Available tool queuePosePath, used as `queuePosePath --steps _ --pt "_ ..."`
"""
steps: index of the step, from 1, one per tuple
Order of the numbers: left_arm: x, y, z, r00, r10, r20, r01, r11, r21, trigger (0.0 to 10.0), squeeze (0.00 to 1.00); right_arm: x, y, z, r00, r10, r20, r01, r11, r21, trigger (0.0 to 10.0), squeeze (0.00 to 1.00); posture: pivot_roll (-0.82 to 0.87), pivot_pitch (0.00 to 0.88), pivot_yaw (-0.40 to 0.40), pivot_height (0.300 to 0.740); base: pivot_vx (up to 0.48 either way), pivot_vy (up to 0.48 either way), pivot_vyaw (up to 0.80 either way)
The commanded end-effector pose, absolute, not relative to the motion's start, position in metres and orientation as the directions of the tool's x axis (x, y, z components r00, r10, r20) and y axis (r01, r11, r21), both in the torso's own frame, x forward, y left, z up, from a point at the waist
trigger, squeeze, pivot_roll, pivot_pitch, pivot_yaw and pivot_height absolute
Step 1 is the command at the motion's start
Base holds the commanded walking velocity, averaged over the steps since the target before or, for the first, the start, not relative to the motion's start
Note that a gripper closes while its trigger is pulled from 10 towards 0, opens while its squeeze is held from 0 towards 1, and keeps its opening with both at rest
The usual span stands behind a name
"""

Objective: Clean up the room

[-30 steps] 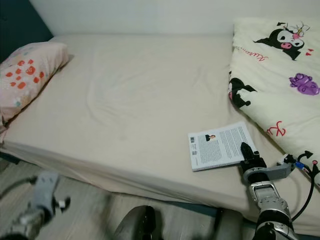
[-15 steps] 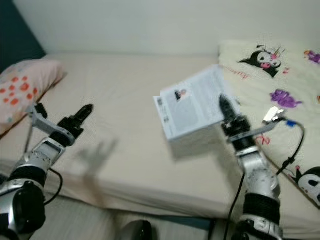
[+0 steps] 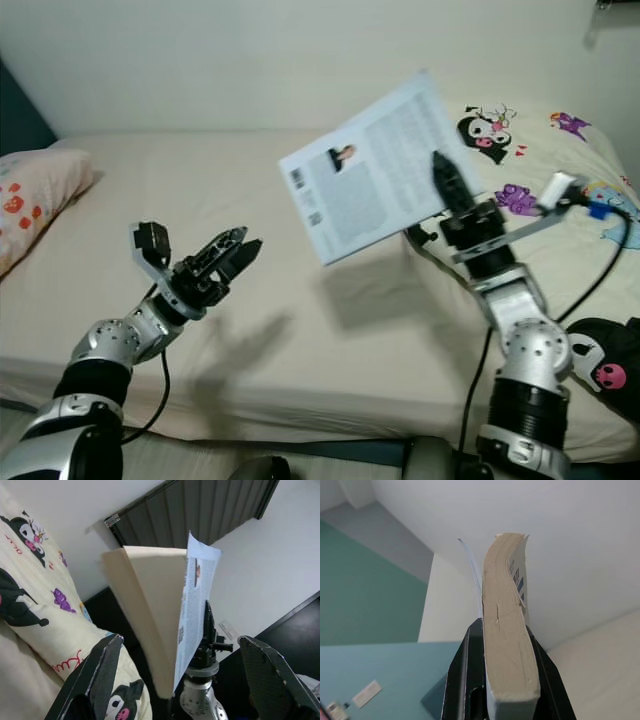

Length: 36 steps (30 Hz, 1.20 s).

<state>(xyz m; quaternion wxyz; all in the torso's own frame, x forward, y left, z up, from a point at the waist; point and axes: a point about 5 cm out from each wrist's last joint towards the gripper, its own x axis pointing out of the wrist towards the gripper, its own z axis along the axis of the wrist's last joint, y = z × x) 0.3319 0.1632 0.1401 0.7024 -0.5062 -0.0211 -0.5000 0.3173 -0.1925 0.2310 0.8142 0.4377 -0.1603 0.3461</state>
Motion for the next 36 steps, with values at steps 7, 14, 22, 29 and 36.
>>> queuePosePath --steps 7,14,22,29,36 --pt "0.320 0.162 0.138 0.431 -0.713 0.553 0.755 -0.050 -0.653 10.0 0.00 0.307 -0.150 0.229 0.651 0.534 0.540 -0.740 0.289 0.607 0.0 0.00 -0.02 0.000 0.081 0.591 0.000 0.000 0.00" --pt "0.320 0.152 0.135 0.411 -0.754 0.512 0.774 -0.008 -0.633 10.0 0.00 0.304 -0.144 0.228 0.645 0.551 0.530 -0.739 0.271 0.617 0.0 0.00 -0.03 0.000 0.077 0.591 0.000 0.000 0.00" --pt "0.321 0.148 0.135 0.427 -0.746 0.511 0.769 0.002 -0.640 10.0 0.00 0.303 -0.136 0.223 0.656 0.571 0.494 -0.720 0.275 0.637 0.0 0.00 -0.03 0.000 0.073 0.591 0.000 0.000 0.00" --pt "0.320 0.148 0.132 0.440 -0.740 0.509 0.759 0.004 -0.651 0.0 0.00 0.302 -0.127 0.214 0.665 0.594 0.453 -0.698 0.280 0.659 0.0 0.00 -0.03 0.000 0.069 0.591 0.000 0.000 0.00" --pt "0.320 0.147 0.133 0.437 -0.742 0.509 0.760 0.001 -0.650 0.0 0.00 0.302 -0.128 0.213 0.679 0.588 0.438 -0.686 0.298 0.664 0.0 0.00 -0.03 0.000 0.069 0.591 0.000 0.000 0.00"
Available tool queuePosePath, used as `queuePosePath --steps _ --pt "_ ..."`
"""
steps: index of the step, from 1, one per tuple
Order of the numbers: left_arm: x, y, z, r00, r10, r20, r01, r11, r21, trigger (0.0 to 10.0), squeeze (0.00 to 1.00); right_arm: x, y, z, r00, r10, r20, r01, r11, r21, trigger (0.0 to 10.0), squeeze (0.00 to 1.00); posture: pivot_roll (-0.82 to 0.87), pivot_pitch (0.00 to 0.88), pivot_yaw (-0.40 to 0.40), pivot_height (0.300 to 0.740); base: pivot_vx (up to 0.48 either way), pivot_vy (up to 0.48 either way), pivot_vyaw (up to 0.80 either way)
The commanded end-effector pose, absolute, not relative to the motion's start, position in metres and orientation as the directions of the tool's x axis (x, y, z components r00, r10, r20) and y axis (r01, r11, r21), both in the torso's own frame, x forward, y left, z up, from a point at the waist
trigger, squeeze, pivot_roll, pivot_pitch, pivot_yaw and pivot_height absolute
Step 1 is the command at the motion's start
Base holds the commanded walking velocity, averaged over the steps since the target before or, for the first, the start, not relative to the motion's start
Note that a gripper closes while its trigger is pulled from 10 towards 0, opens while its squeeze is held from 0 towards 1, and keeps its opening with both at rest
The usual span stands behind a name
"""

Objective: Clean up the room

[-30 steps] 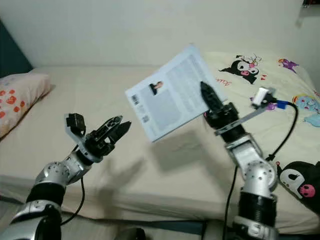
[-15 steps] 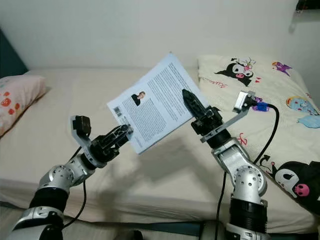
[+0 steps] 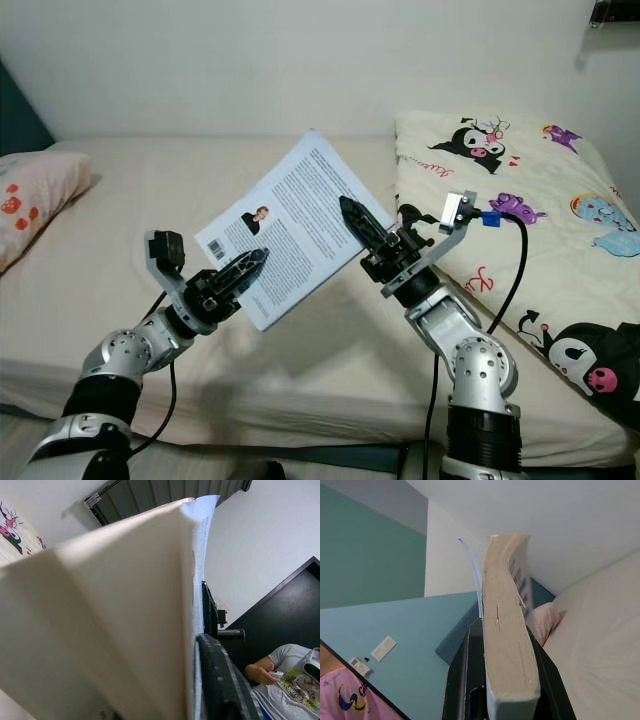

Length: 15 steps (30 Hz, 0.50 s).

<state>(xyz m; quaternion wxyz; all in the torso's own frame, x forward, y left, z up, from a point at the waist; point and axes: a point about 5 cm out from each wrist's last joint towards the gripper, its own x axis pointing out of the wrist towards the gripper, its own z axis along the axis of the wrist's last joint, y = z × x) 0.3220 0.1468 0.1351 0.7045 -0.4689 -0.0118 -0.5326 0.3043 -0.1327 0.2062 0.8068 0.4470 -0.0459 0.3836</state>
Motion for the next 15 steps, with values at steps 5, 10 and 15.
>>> queuePosePath --steps 5,10,15 --pt "0.319 0.149 0.133 0.432 -0.745 0.509 0.762 0.000 -0.647 0.0 0.00 0.310 -0.138 0.209 0.757 0.524 0.391 -0.620 0.386 0.683 4.8 0.00 -0.03 0.000 0.069 0.591 0.000 0.000 0.00" --pt "0.318 0.156 0.138 0.398 -0.764 0.508 0.791 0.006 -0.611 0.0 0.00 0.315 -0.162 0.201 0.822 0.462 0.334 -0.555 0.515 0.653 10.0 1.00 -0.04 0.000 0.067 0.591 0.000 0.000 0.00" --pt "0.319 0.168 0.157 0.322 -0.828 0.458 0.858 0.050 -0.511 0.0 0.00 0.297 -0.187 0.210 0.773 0.526 0.353 -0.624 0.534 0.571 10.0 1.00 -0.04 0.000 0.067 0.591 0.000 0.000 0.00"
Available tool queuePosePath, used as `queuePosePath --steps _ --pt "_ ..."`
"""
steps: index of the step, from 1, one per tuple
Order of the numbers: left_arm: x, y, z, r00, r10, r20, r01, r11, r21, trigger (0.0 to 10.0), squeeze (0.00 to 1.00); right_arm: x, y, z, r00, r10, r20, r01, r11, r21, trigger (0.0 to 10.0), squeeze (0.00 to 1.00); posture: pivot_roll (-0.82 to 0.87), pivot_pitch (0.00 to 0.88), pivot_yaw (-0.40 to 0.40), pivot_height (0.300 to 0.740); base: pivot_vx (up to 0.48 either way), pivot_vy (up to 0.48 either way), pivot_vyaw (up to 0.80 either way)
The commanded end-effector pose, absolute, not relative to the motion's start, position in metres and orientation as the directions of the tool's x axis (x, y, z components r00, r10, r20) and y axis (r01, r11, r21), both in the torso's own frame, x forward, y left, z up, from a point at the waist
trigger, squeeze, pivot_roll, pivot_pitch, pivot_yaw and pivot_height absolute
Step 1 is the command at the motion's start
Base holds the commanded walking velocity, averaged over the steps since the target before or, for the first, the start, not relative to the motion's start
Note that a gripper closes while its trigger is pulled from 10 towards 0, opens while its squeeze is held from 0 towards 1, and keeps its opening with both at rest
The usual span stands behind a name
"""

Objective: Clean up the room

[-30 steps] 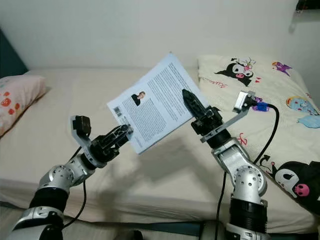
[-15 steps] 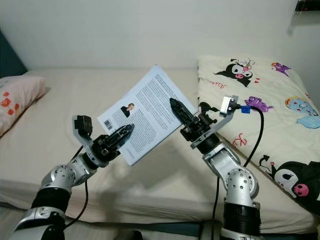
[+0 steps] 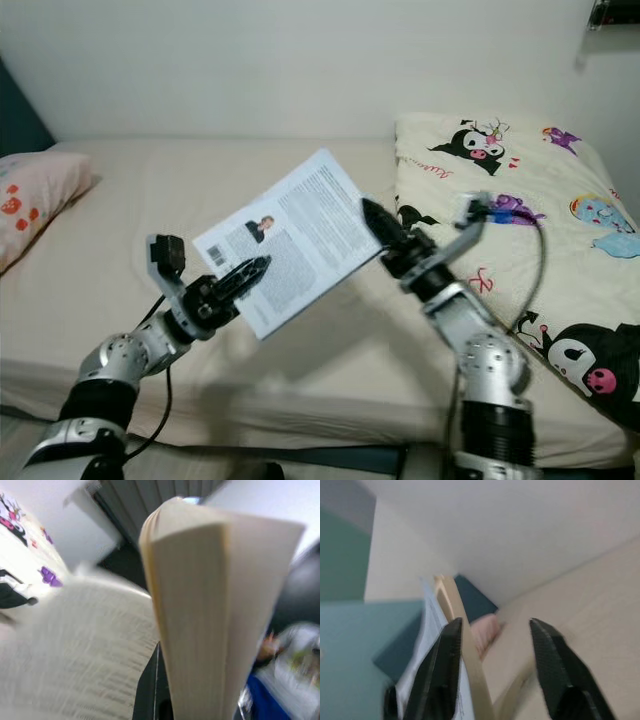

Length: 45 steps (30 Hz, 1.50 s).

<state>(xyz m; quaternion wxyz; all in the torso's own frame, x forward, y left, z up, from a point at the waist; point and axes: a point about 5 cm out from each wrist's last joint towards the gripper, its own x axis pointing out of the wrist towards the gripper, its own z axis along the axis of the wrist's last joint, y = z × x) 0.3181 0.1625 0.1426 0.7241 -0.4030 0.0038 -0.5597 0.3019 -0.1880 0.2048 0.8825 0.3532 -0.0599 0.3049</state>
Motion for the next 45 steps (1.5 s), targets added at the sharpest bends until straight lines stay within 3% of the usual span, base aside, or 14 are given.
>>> queuePosePath --steps 1,3,4,6,9,11,16,19,26,32,36,41,45 --pt "0.319 0.168 0.157 0.322 -0.828 0.458 0.858 0.050 -0.511 0.0 0.00 0.297 -0.187 0.210 0.773 0.526 0.353 -0.624 0.534 0.571 10.0 1.00 -0.04 0.000 0.067 0.591 0.000 0.000 0.00" --pt "0.318 0.171 0.171 0.238 -0.889 0.390 0.903 0.055 -0.426 0.0 0.00 0.279 -0.198 0.214 0.711 0.615 0.342 -0.692 0.525 0.496 10.0 1.00 -0.04 0.000 0.064 0.591 0.000 0.000 0.00" --pt "0.318 0.171 0.171 0.238 -0.889 0.390 0.903 0.055 -0.426 0.0 0.00 0.279 -0.198 0.214 0.711 0.615 0.342 -0.692 0.525 0.496 10.0 1.00 -0.04 0.000 0.064 0.591 0.000 0.000 0.00" --pt "0.315 0.169 0.184 0.138 -0.941 0.309 0.940 0.026 -0.341 0.0 0.00 0.264 -0.205 0.213 0.661 0.679 0.320 -0.732 0.490 0.473 10.0 1.00 -0.05 0.000 0.064 0.591 0.000 0.000 0.00" --pt "0.313 0.165 0.192 0.067 -0.964 0.257 0.957 -0.011 -0.291 0.0 0.00 0.259 -0.207 0.211 0.648 0.701 0.297 -0.735 0.474 0.486 10.0 1.00 -0.05 0.000 0.065 0.591 0.000 0.000 0.00" --pt "0.311 0.158 0.203 -0.025 -0.983 0.182 0.974 -0.066 -0.218 0.0 0.00 0.251 -0.199 0.196 0.615 0.748 0.250 -0.733 0.425 0.531 10.0 1.00 -0.05 0.000 0.063 0.591 0.000 0.000 0.00" --pt "0.310 0.156 0.206 -0.052 -0.986 0.156 0.977 -0.082 -0.197 0.0 0.00 0.248 -0.196 0.190 0.599 0.765 0.236 -0.732 0.404 0.548 10.0 1.00 -0.05 0.000 0.063 0.591 0.000 0.000 0.00" --pt "0.310 0.155 0.223 -0.120 -0.987 0.104 0.984 -0.132 -0.116 0.0 0.00 0.221 -0.172 0.150 0.527 0.836 0.152 -0.669 0.297 0.682 10.0 1.00 -0.05 0.000 0.064 0.591 0.000 0.000 0.00" --pt "0.310 0.157 0.237 -0.132 -0.987 0.093 0.989 -0.137 -0.051 0.0 0.00 0.197 -0.171 0.124 0.524 0.847 0.086 -0.580 0.281 0.764 10.0 1.00 -0.05 0.000 0.061 0.591 0.000 0.000 0.00" --pt "0.312 0.164 0.250 -0.109 -0.987 0.120 0.994 -0.110 -0.003 0.0 0.00 0.187 -0.194 0.126 0.630 0.769 0.111 -0.534 0.324 0.781 10.0 1.00 -0.07 0.000 0.062 0.591 0.000 0.000 0.00" --pt "0.312 0.165 0.250 -0.116 -0.985 0.127 0.993 -0.117 -0.002 0.0 0.00 0.185 -0.193 0.125 0.631 0.767 0.112 -0.532 0.324 0.782 10.0 1.00 -0.07 0.000 0.062 0.591 0.000 0.000 0.00" --pt "0.311 0.161 0.250 -0.124 -0.984 0.127 0.992 -0.124 0.005 0.0 0.00 0.169 -0.168 0.115 0.564 0.820 0.103 -0.509 0.247 0.825 10.0 1.00 -0.07 0.000 0.062 0.591 0.000 0.000 0.00" --pt "0.310 0.162 0.252 -0.126 -0.983 0.135 0.992 -0.126 0.009 0.0 0.00 0.164 -0.164 0.110 0.556 0.827 0.089 -0.486 0.236 0.841 10.0 1.00 -0.07 0.000 0.063 0.591 0.000 0.000 0.00"
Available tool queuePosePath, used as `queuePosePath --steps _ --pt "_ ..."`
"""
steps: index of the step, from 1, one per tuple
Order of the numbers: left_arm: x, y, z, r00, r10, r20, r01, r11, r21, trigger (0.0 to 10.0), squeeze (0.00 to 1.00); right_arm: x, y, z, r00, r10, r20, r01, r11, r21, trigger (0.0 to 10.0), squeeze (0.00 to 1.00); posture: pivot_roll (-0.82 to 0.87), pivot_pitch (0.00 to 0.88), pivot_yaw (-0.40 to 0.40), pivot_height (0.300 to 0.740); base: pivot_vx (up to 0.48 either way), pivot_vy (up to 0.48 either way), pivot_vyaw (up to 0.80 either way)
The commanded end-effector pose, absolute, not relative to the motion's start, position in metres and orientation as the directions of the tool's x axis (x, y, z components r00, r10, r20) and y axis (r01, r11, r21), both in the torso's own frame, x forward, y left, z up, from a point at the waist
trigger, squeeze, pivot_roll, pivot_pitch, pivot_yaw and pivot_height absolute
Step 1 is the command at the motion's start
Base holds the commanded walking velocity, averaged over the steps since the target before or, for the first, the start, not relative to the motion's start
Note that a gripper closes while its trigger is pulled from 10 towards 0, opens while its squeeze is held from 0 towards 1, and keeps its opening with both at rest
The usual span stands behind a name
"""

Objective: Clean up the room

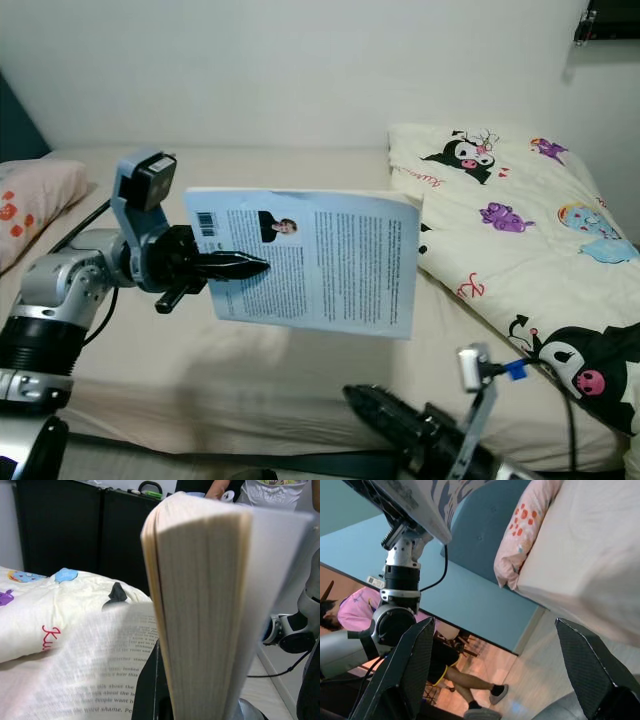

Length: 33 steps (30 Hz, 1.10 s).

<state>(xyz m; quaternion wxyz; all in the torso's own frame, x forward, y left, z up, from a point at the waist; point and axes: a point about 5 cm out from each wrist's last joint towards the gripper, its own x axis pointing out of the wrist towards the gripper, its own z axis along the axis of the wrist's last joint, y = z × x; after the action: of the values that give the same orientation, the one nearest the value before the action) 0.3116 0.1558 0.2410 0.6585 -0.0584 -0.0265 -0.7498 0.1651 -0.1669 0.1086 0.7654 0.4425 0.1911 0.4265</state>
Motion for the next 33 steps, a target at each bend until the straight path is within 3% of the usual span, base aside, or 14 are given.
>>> queuePosePath --steps 1,6,14,22,32,33 --pt "0.310 0.162 0.252 -0.126 -0.983 0.135 0.992 -0.126 0.009 0.0 0.00 0.164 -0.164 0.110 0.556 0.827 0.089 -0.486 0.236 0.841 10.0 1.00 -0.07 0.000 0.063 0.591 0.000 0.000 0.00" --pt "0.308 0.160 0.251 -0.145 -0.980 0.138 0.989 -0.145 0.006 0.0 0.00 0.169 -0.165 0.114 0.577 0.808 0.121 -0.499 0.232 0.835 10.0 1.00 -0.07 0.000 0.063 0.591 0.000 0.000 0.00" --pt "0.304 0.159 0.231 -0.148 -0.988 0.040 0.987 -0.150 -0.049 0.0 0.00 0.184 -0.181 0.165 0.561 0.785 0.263 -0.666 0.239 0.707 10.0 1.00 -0.07 0.000 0.070 0.591 0.000 0.000 0.00" --pt "0.301 0.158 0.210 -0.144 -0.987 -0.073 0.988 -0.139 -0.074 0.0 0.00 0.186 -0.183 0.182 0.526 0.809 0.262 -0.716 0.256 0.649 10.0 1.00 -0.07 0.000 0.065 0.591 0.000 0.000 0.00" --pt "0.298 0.162 0.199 -0.147 -0.971 -0.188 0.988 -0.136 -0.071 0.0 0.00 0.187 -0.191 0.176 0.568 0.799 0.198 -0.676 0.316 0.666 10.0 1.00 -0.07 0.000 0.066 0.591 0.000 0.000 0.00" --pt "0.299 0.162 0.200 -0.146 -0.971 -0.190 0.988 -0.136 -0.068 0.0 0.00 0.187 -0.191 0.175 0.566 0.802 0.191 -0.671 0.314 0.672 5.0 1.00 -0.07 0.000 0.066 0.591 0.000 0.000 0.00"
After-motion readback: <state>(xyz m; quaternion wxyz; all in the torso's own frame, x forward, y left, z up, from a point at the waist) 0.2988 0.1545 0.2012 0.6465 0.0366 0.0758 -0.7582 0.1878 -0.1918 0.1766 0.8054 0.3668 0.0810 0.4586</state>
